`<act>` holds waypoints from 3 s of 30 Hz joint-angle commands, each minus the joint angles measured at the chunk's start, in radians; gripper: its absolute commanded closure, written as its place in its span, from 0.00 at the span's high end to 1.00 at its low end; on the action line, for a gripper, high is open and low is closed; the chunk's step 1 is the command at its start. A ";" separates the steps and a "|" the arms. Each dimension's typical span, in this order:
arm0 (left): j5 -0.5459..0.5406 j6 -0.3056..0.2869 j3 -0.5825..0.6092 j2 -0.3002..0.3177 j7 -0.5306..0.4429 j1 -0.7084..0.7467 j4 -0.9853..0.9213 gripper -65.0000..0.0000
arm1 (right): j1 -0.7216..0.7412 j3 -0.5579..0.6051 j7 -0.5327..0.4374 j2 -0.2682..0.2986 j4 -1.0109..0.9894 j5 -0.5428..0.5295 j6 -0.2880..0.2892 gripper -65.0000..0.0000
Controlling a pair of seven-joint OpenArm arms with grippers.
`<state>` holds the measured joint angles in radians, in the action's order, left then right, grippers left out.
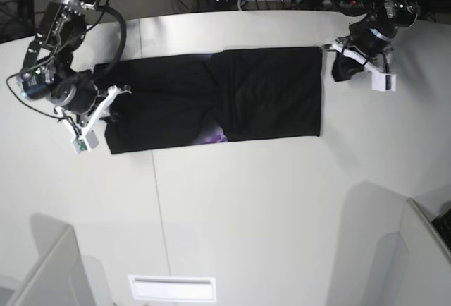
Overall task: Fold the T-shirt properly
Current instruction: 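Release the folded end and move the left gripper back to its side, then grasp the other strip end with the right gripper and lift it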
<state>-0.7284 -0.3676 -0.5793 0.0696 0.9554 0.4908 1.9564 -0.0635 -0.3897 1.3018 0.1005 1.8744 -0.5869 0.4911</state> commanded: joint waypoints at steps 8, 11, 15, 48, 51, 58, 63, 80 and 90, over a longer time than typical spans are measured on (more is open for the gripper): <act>0.080 -0.178 -0.338 0.032 -0.020 -0.001 -0.035 0.00 | 0.138 -0.139 0.000 0.028 -0.264 -0.012 0.004 0.69; 0.234 -0.259 -0.353 0.031 -0.026 -0.031 -0.038 0.00 | 0.193 -0.151 0.000 0.041 -0.385 -0.012 0.004 0.69; 0.396 -0.331 -0.350 0.009 -0.126 -0.037 -0.039 0.00 | 0.230 -0.154 -0.001 0.043 -0.470 -0.012 0.004 0.69; 0.427 -0.250 -0.140 -0.034 -0.161 -0.169 -0.185 0.00 | 0.146 -0.065 -0.006 0.032 -0.588 -0.117 -0.002 0.69; 0.427 -0.248 -0.094 -0.038 -0.161 -0.203 -0.228 0.00 | 0.144 -0.064 -0.009 0.032 -0.588 -0.115 -0.002 0.63; 0.427 -0.164 0.045 -0.038 -0.168 -0.238 -0.309 0.00 | 0.150 0.011 -0.070 0.063 -0.588 -0.115 -0.004 0.20; 0.427 -0.138 0.120 -0.040 -0.168 -0.240 -0.303 0.00 | 0.150 0.122 -0.192 0.098 -0.588 -0.115 -0.007 0.00; 0.427 -0.113 0.213 -0.040 -0.161 -0.266 -0.283 0.00 | 0.106 0.347 -0.210 0.095 -0.235 -0.118 -0.273 0.00; 0.427 -0.113 0.203 -0.037 -0.161 -0.268 -0.285 0.00 | 0.080 0.455 -0.146 0.063 0.008 -0.126 -0.360 0.00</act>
<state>-0.2916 -0.4770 -0.3740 0.0254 0.8043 0.2302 1.6539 -0.0006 0.0692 1.1728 0.1623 1.8641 -0.6914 0.1276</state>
